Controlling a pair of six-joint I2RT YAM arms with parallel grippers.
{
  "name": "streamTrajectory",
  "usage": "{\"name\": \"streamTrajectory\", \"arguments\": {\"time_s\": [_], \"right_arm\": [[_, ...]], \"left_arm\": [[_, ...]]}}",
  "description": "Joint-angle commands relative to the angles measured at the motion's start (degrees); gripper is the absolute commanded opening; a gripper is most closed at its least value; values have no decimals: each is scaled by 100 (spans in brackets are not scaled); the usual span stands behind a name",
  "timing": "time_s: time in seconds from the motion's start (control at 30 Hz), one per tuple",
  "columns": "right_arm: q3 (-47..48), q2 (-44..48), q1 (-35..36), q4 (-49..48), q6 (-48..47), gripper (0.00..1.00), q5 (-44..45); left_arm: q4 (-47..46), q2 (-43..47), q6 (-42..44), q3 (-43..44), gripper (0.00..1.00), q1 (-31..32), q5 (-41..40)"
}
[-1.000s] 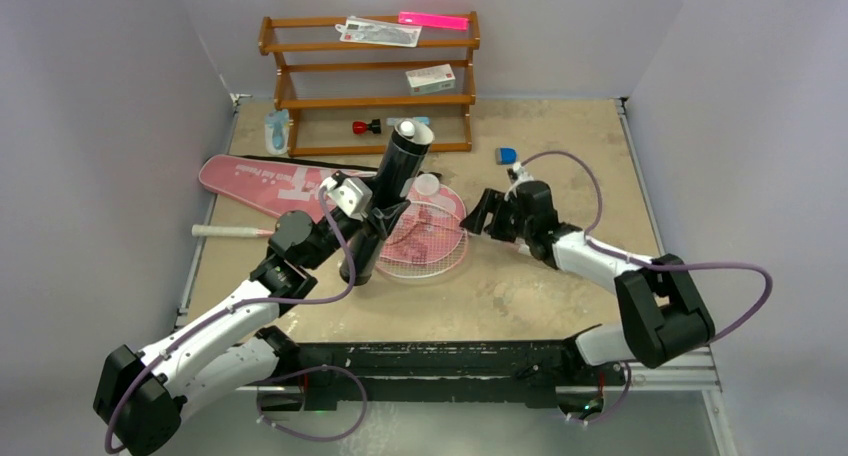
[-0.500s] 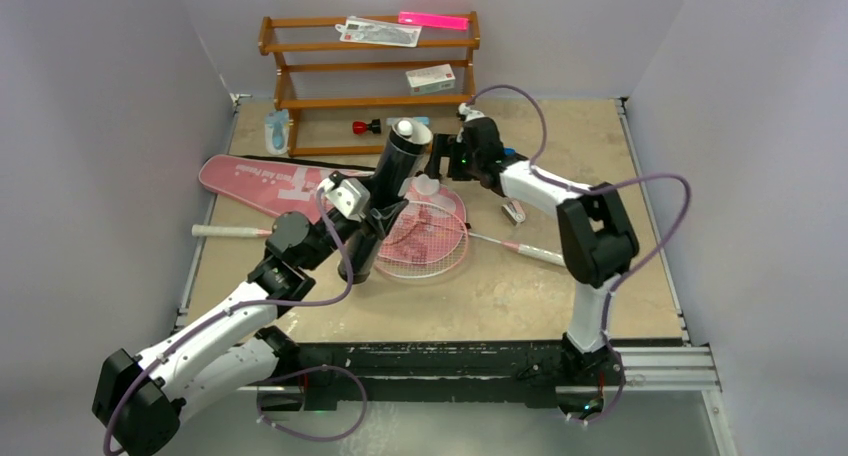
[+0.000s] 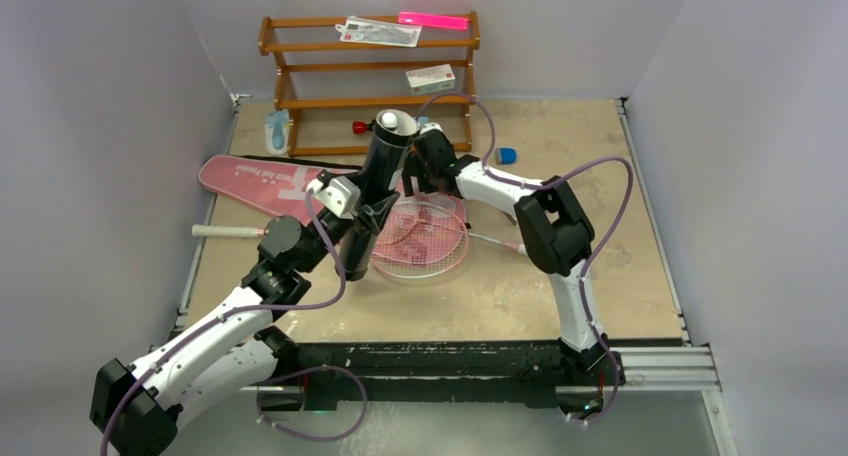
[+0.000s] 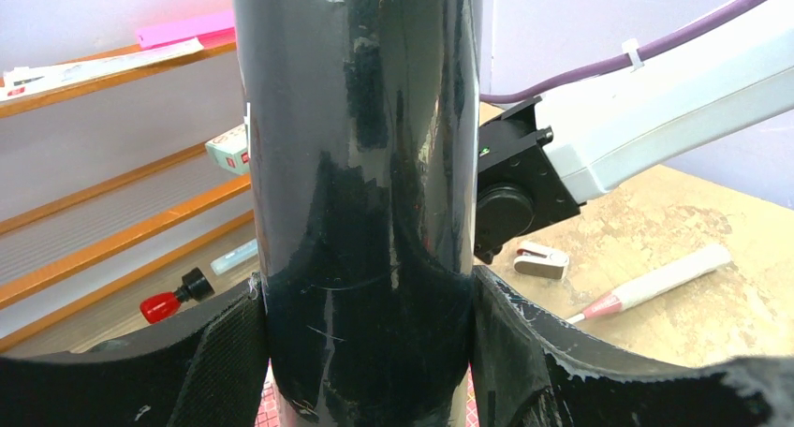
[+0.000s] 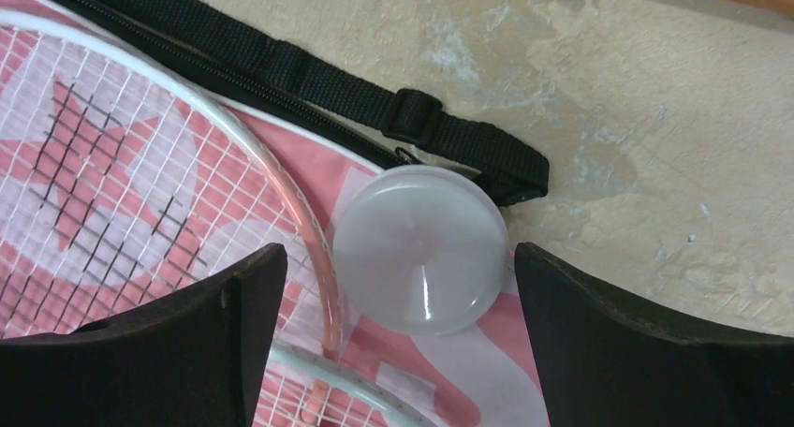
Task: Pack up the badminton gear
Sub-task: Pick up the lid from the center of the board.
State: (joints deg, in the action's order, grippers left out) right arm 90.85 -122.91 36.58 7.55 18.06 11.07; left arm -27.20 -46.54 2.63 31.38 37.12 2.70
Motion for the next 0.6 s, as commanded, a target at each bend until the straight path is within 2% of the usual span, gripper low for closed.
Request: {"name": "streamTrajectory", "arguments": {"time_s": [0.0,0.13,0.3,0.37,0.47,0.57], "right_arm": [[410,-103,108,280,-189,91,746],[572,-253,130,378,-127,80,1080],[624,-278,131,370,-30,77,1226],[659,-296,130,387,15,79,1216],[586,-212,132,302,76,89,1026],[464,-37,134,153,154,91,959]], "left_arm": [[-297,67,38,235,46,-50,-21],[-295,67,27,242,46,-58,57],[-308,58,17,238,46,-70,107],[-309,49,8,242,46,-67,130],[-309,49,2,246,46,-70,160],[-312,49,4,247,46,-66,161]]}}
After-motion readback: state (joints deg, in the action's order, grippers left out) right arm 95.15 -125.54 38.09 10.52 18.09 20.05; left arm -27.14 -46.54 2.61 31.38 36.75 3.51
